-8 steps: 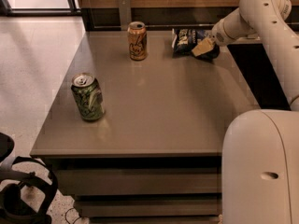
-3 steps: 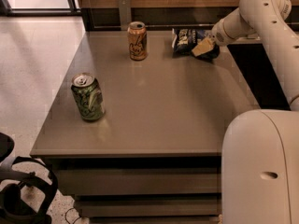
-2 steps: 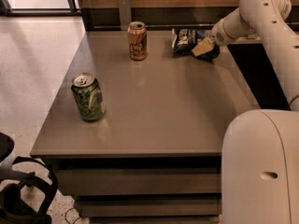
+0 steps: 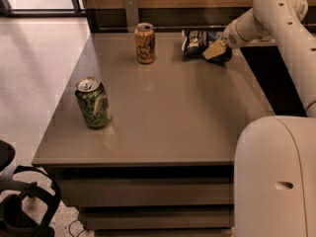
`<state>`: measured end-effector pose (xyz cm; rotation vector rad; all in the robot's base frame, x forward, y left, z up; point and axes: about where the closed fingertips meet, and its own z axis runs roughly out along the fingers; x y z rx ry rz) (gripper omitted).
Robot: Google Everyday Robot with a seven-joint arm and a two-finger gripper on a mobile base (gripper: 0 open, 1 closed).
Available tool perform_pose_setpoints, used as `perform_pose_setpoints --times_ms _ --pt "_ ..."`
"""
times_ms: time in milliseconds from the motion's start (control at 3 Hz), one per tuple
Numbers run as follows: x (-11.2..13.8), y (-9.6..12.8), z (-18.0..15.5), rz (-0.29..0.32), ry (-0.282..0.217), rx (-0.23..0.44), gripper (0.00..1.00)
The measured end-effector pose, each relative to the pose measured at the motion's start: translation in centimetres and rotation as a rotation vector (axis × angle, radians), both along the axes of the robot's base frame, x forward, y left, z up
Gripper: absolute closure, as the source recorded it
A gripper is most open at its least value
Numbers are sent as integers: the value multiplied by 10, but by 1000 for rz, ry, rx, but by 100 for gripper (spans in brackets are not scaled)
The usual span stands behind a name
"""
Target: Move blue chip bag near green can
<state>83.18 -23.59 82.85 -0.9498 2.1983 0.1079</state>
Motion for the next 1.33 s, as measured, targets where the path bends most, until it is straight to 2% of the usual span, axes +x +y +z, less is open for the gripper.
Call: perform_pose_setpoints --times_ms 667,1000,1333 --pt "0 -9 51 26 -61 -68 100" --pt "-7 -6 65 65 -68 -53 100" --pt "-33 1 77 156 -45 -2 100"
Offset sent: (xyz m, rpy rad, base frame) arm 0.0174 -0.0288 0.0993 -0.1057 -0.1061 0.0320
